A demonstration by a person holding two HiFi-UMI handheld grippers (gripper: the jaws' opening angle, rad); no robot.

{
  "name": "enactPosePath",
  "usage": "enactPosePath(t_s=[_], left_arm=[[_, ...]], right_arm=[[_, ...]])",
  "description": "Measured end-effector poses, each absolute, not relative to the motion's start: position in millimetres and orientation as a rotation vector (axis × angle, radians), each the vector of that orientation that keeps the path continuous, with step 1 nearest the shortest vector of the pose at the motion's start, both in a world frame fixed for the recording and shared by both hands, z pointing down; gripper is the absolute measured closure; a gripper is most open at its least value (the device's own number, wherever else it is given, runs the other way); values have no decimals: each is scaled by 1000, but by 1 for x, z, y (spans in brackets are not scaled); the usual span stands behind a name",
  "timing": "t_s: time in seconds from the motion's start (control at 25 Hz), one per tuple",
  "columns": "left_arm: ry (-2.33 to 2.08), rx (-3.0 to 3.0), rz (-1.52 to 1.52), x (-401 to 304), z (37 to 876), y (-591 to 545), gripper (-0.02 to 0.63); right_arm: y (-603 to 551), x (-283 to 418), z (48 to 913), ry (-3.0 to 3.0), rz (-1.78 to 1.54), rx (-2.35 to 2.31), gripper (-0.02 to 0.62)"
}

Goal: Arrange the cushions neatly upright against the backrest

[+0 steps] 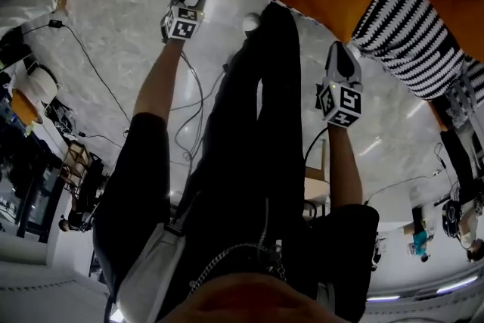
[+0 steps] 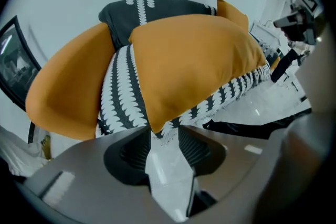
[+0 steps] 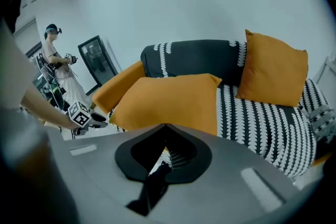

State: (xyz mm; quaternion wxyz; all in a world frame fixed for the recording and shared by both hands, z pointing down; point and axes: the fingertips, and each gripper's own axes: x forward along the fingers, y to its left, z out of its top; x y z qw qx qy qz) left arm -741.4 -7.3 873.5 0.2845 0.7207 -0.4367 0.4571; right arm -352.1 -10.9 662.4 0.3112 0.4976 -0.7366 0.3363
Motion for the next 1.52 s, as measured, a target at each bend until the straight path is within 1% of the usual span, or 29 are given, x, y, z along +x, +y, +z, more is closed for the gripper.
enactPosePath(t_s=[0.04,0.2,0.28,0.32,0.36,0.4,0.6,0.68,0.76,0.84,0.92,0.96,1.12,1.24,1.28,1.36,1.44,1.52], left_arm=[[-1154,1930,1236,-742,882,-4,427],[-1149,1868,1267,-757,901,-2,420],[-1137,1831,1278,-761,913,-5,395],[-1125,1816,1276,-760,920,-7,372],[-1120,1805,1270,-759,924,-11,368],[-1122,1801,1261,-760,927,-16,368],[-1121,1827,1262,-754,928,-30,370],[-1109,1844,1269,-749,924,-34,393],[-1105,1851,1274,-749,920,-38,450],[-1093,1861,1281,-749,919,-39,490],[-1081,1878,1290,-750,918,-39,548],[-1081,1881,1289,-751,916,-40,554],[-1084,1868,1250,-752,901,-40,557],[-1070,1856,1248,-749,895,-37,557],[-1064,1855,1252,-749,892,-37,557],[-1050,1859,1260,-745,884,-39,557],[-1038,1869,1265,-741,873,-42,557],[-1030,1876,1274,-739,862,-46,557]], right_arm=[[-6,-351,669,-1920,884,1319,591],[8,-339,710,-1776,827,1307,591],[7,-328,738,-1711,754,1261,591],[7,-322,753,-1676,734,1237,554],[8,-316,767,-1638,725,1219,504],[9,-311,780,-1599,723,1209,473],[10,-282,810,-1488,760,1236,434],[7,-278,808,-1492,761,1237,413],[8,-279,811,-1496,760,1206,399],[11,-283,822,-1485,752,1158,382],[11,-287,831,-1462,736,1123,377],[10,-289,834,-1446,729,1116,376],[11,-284,836,-1373,710,1119,380],[14,-271,841,-1317,757,1127,385],[14,-267,843,-1303,774,1129,407],[11,-264,840,-1288,780,1129,539],[5,-265,833,-1295,763,1120,569],[-2,-267,825,-1316,755,1112,574]])
